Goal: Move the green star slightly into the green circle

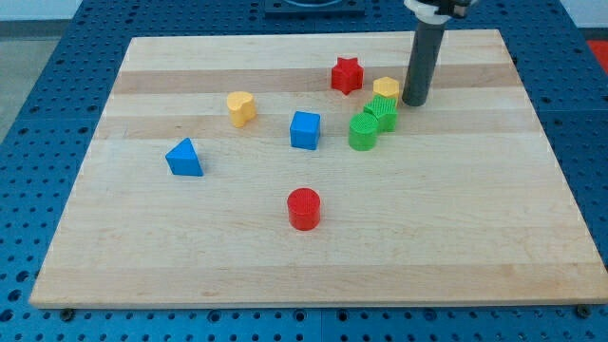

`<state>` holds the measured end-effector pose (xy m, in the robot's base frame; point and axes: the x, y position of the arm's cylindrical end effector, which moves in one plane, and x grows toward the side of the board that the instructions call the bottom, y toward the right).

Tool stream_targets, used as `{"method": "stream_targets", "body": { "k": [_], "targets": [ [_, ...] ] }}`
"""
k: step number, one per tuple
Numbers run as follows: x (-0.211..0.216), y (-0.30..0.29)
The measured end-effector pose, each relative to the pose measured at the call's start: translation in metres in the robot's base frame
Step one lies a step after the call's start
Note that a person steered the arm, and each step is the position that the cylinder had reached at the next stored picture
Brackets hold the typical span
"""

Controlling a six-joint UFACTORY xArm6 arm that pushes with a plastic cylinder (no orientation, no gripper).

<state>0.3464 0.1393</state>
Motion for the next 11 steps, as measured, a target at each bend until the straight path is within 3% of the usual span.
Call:
{"method": "stream_targets", "body": {
  "k": [2,9,11],
  "targets": [
    [0.022,0.013],
    [0.022,-0.029],
    [0.018,-0.018]
  ]
}}
